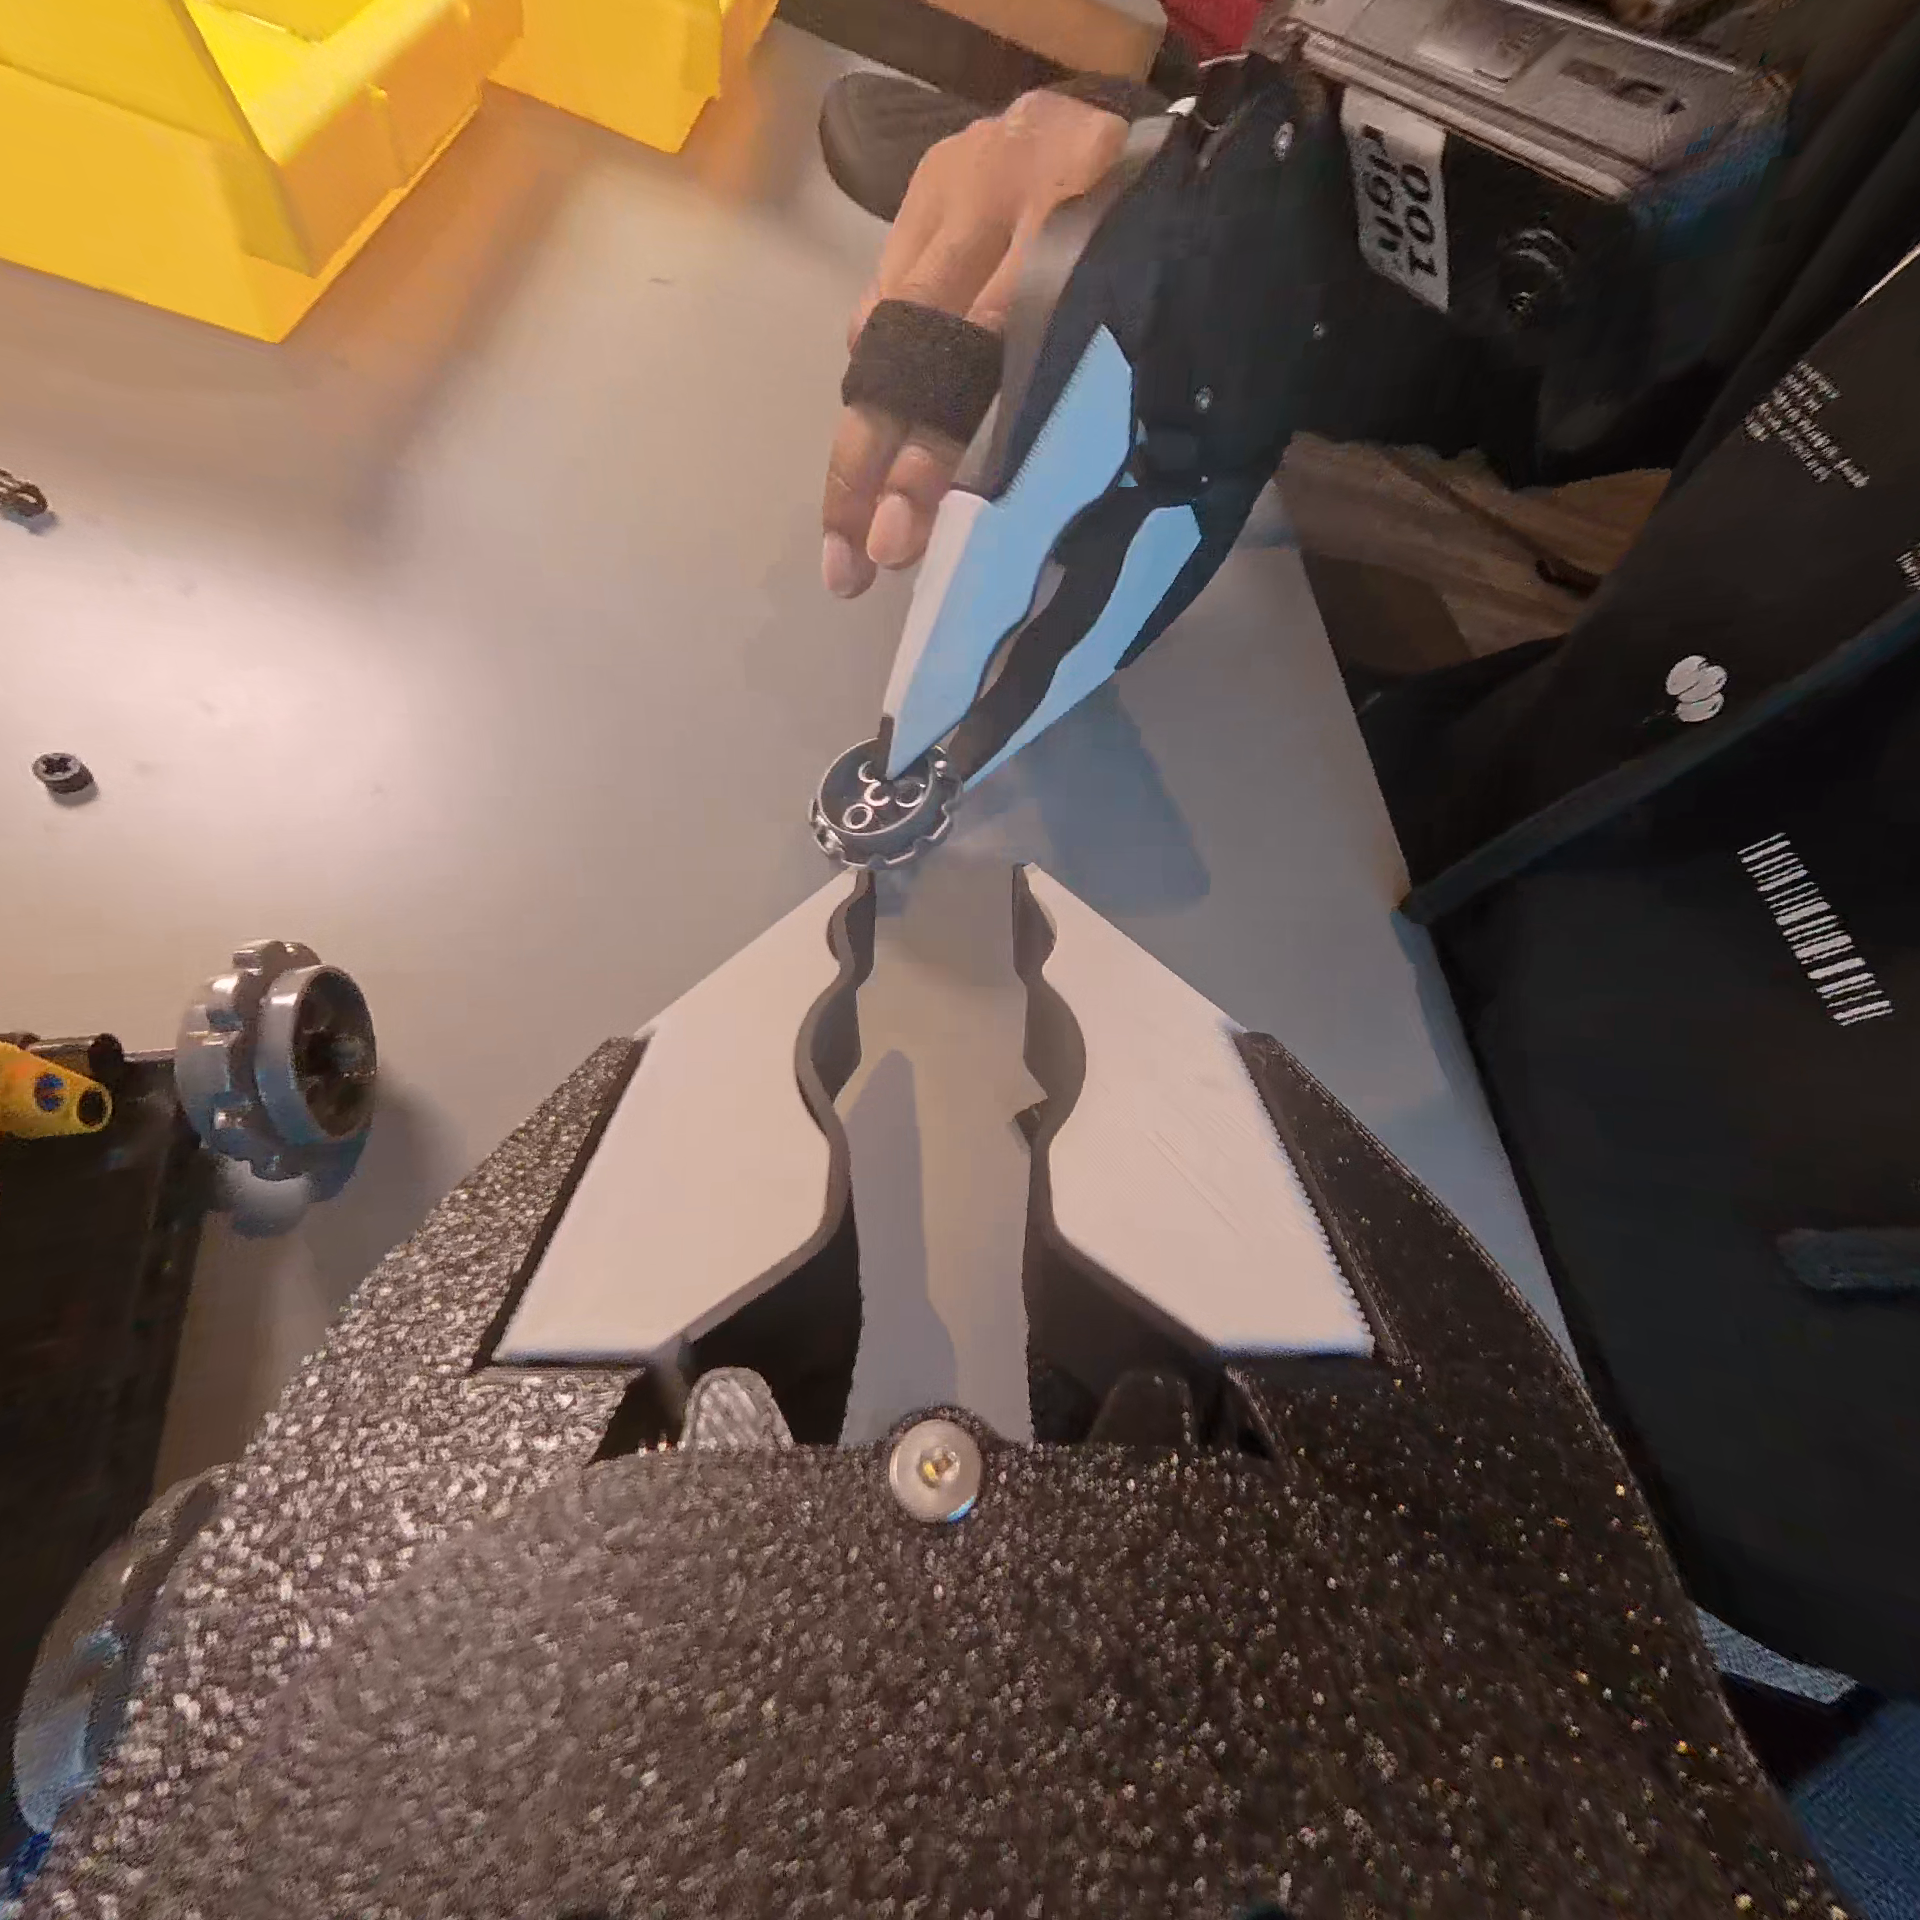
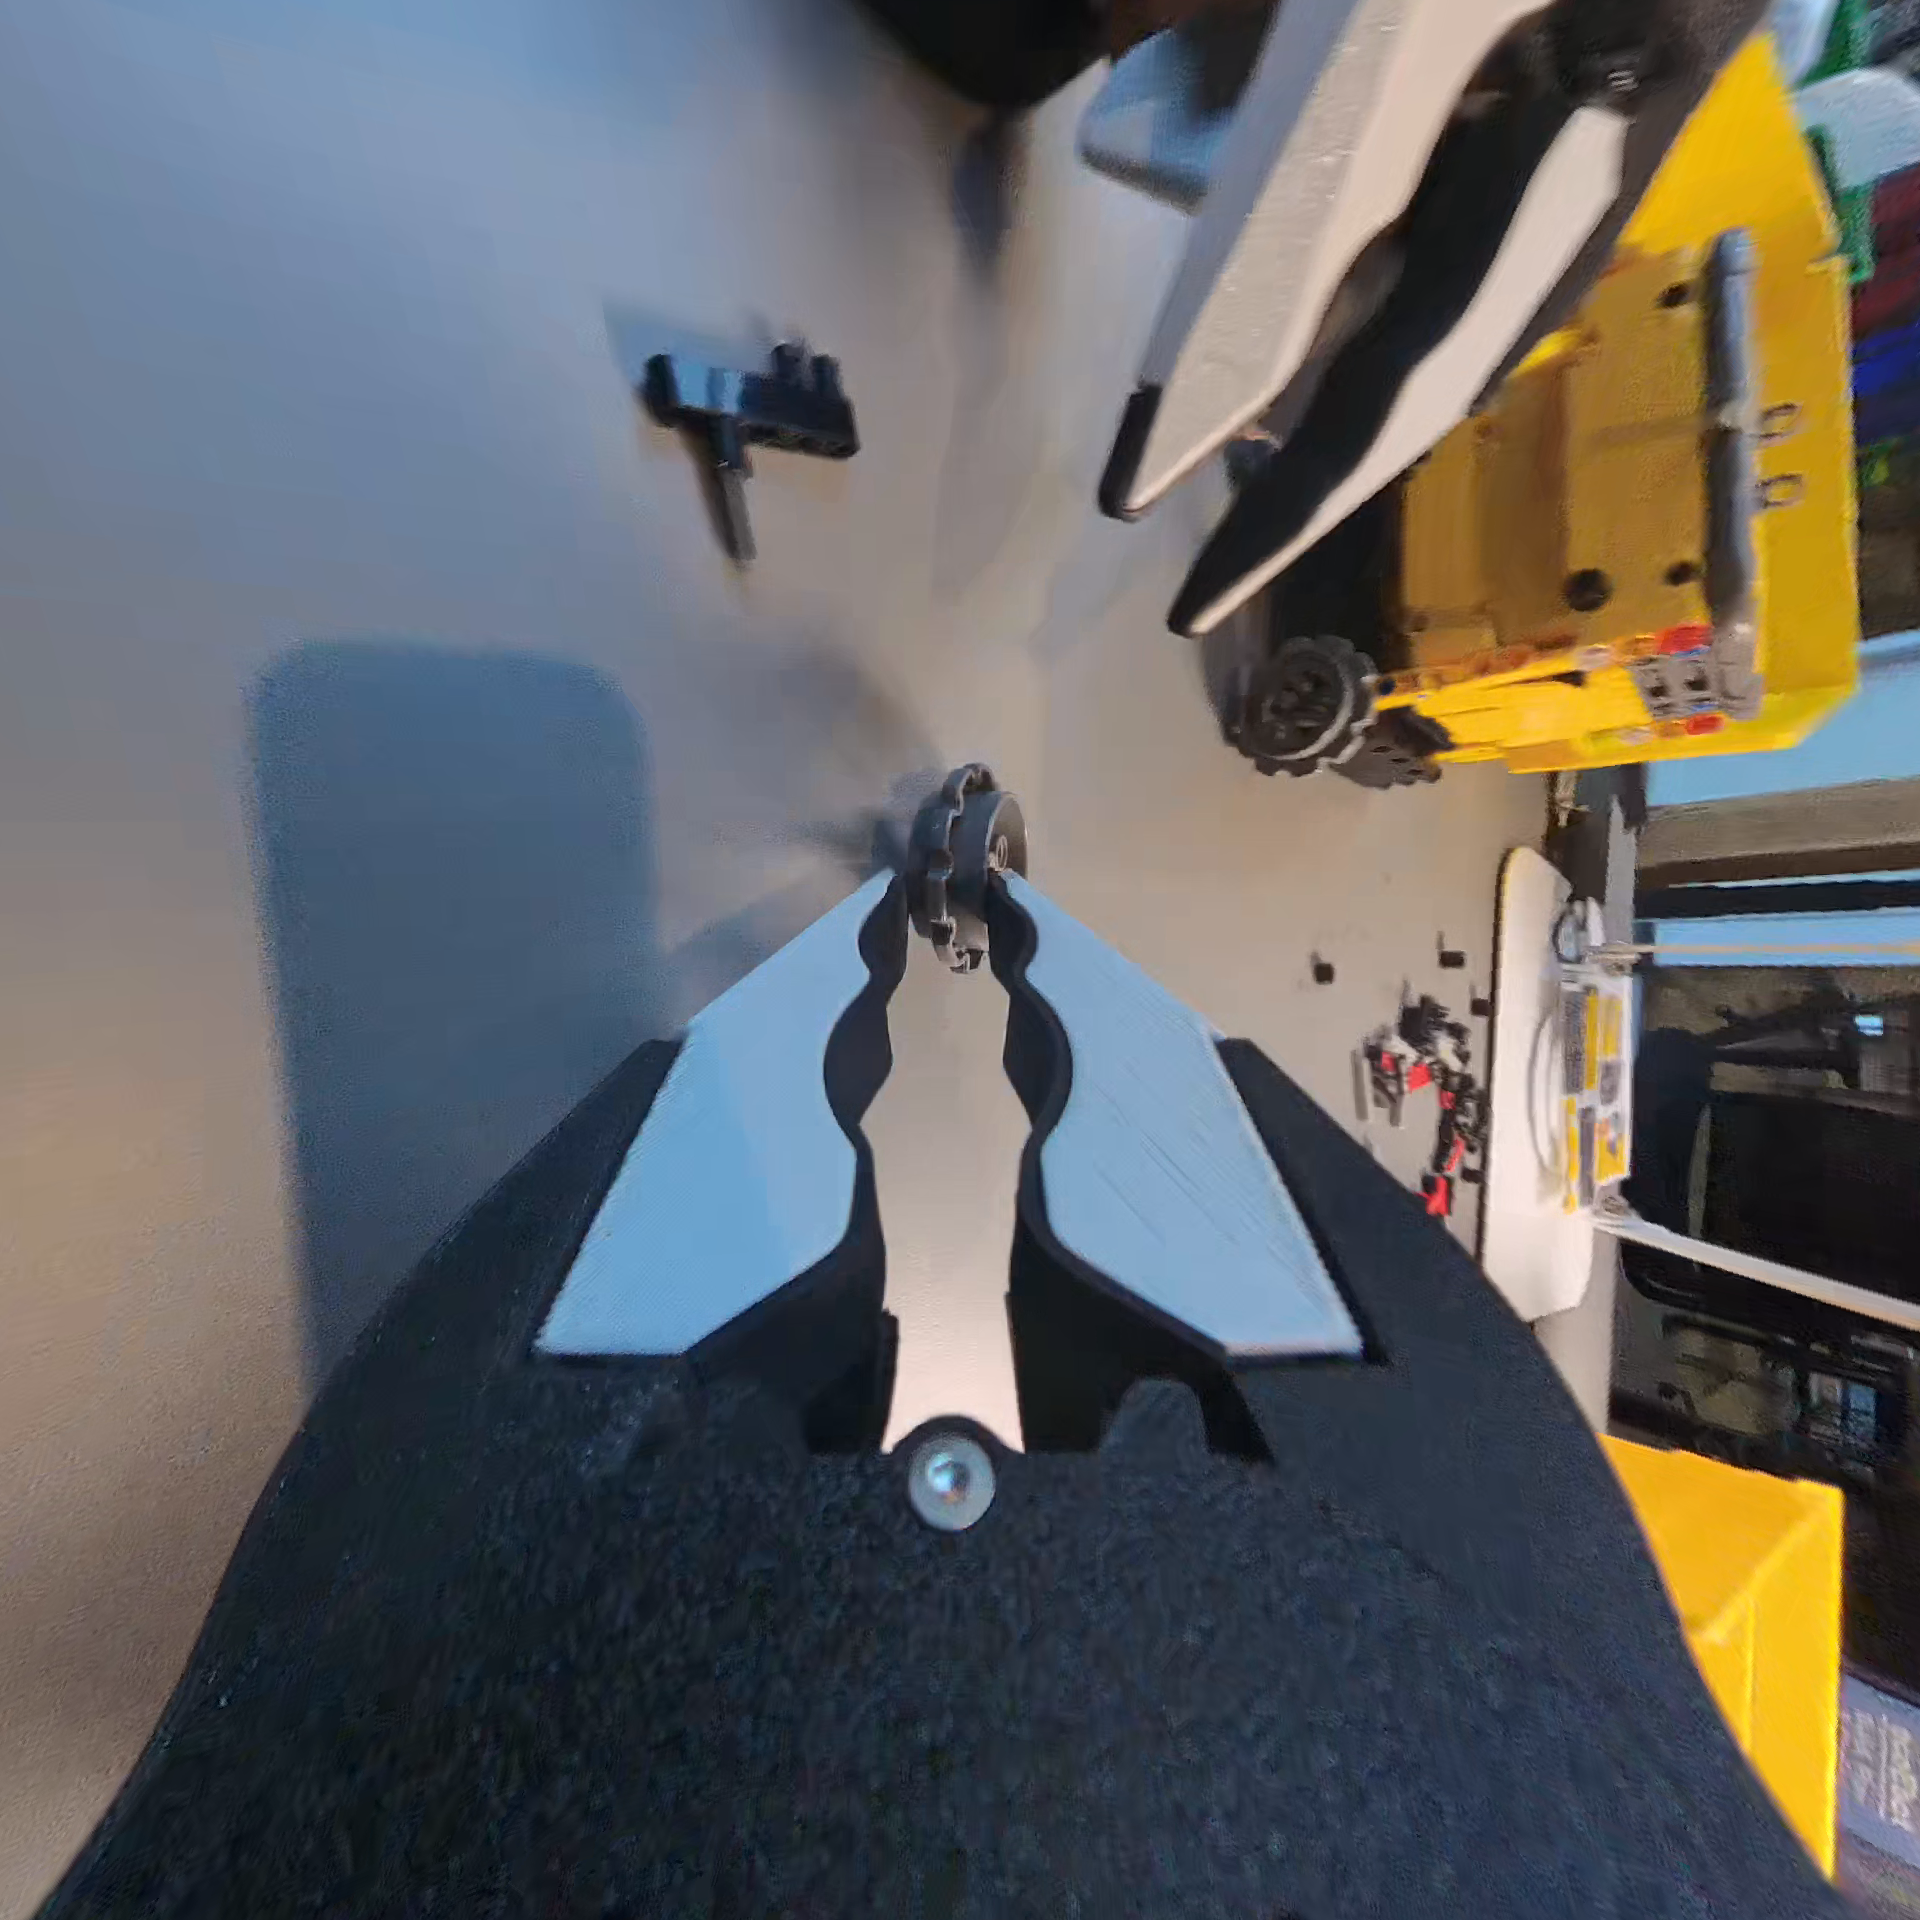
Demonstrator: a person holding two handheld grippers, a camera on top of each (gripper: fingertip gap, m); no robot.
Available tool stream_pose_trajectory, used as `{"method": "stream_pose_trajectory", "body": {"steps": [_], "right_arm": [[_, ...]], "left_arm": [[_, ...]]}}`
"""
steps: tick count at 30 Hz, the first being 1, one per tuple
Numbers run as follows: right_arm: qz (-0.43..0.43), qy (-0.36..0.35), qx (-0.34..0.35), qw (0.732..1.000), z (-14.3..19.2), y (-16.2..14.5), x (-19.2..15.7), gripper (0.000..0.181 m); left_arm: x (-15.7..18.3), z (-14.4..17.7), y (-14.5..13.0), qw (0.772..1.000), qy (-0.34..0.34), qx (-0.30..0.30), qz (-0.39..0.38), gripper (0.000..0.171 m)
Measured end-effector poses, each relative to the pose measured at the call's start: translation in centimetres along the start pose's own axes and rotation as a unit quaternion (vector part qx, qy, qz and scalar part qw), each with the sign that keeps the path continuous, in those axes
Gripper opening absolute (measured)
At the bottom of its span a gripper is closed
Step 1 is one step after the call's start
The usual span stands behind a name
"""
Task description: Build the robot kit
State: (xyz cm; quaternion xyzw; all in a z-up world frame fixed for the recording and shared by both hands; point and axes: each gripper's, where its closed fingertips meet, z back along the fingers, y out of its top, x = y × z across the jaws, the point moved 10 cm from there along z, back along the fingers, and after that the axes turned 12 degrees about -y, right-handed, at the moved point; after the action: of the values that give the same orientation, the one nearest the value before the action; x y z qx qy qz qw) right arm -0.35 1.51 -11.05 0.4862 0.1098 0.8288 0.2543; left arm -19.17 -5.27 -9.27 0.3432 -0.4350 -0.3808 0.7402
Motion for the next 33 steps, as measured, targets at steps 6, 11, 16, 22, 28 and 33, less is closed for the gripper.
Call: {"method": "stream_pose_trajectory", "body": {"steps": [6,11,16,22,28,33], "right_arm": [[0.005,0.023,-0.002,1.0,0.0,0.0,-0.5,0.017],[-0.081,0.064,0.007,0.995,0.8,-0.1,0.5,0.044],[-0.128,0.109,0.036,0.985,0.8,2.4,0.6,0.03],[-0.139,0.184,0.024,0.973,-2.5,5.0,0.1,0.015],[-0.118,0.248,-0.001,0.961,-3.9,5.5,-0.2,0.004],[-0.231,0.258,0.092,0.934,-2.1,4.2,1.7,0.004]], "left_arm": [[0.0,-0.9,-0.4,0.999,0.013,-0.045,-0.009,0.027],[0.0,-0.7,-0.4,0.999,0.015,-0.042,-0.011,0.028],[-0.2,0.3,-0.5,0.999,0.025,-0.041,-0.014,0.028],[0.5,1.0,-1.1,0.997,0.0,-0.067,-0.042,0.027],[1.3,1.2,-1.4,0.995,-0.037,-0.078,-0.053,0.028],[2.5,1.6,-0.6,0.993,-0.071,-0.032,-0.089,0.039]]}}
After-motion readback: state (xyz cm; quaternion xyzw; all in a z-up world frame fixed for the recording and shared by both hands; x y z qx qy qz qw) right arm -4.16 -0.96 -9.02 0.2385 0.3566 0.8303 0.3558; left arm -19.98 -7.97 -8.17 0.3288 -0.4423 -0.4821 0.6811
